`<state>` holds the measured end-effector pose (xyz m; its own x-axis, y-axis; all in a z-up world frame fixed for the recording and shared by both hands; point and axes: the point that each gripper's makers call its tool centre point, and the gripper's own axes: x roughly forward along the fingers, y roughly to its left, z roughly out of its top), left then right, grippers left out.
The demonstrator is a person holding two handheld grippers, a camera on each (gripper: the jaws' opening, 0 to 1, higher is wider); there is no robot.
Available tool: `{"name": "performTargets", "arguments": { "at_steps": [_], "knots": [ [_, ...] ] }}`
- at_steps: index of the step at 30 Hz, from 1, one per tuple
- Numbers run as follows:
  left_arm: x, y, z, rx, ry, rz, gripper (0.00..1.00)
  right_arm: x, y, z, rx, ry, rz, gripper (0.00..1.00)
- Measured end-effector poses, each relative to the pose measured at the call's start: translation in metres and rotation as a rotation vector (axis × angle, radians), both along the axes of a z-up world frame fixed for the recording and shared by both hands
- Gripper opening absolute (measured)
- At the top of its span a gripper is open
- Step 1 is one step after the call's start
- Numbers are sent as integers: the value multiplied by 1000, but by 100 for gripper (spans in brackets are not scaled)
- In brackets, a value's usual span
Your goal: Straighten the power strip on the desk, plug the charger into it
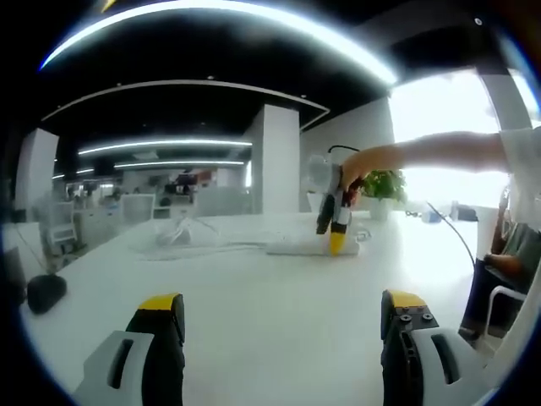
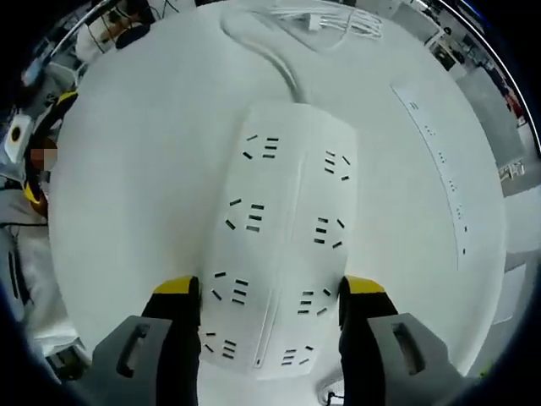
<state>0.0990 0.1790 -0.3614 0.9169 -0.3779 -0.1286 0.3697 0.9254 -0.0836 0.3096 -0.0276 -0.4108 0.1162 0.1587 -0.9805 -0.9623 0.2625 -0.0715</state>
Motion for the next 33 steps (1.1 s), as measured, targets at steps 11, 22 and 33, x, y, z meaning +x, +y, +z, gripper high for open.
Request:
{"name": "performTargets", "arguments": {
  "at_steps": [11, 22, 33],
  "knots": [
    [-1, 2, 0, -1, 0, 10, 99, -2, -2, 0, -45, 3, 81, 65],
    [1, -1, 2, -2, -5, 1, 99, -3, -4, 0, -119, 9, 181, 64],
    [-1, 3, 4, -2, -9, 15, 99, -4, -4, 0, -176, 2, 289, 64]
  ]
}}
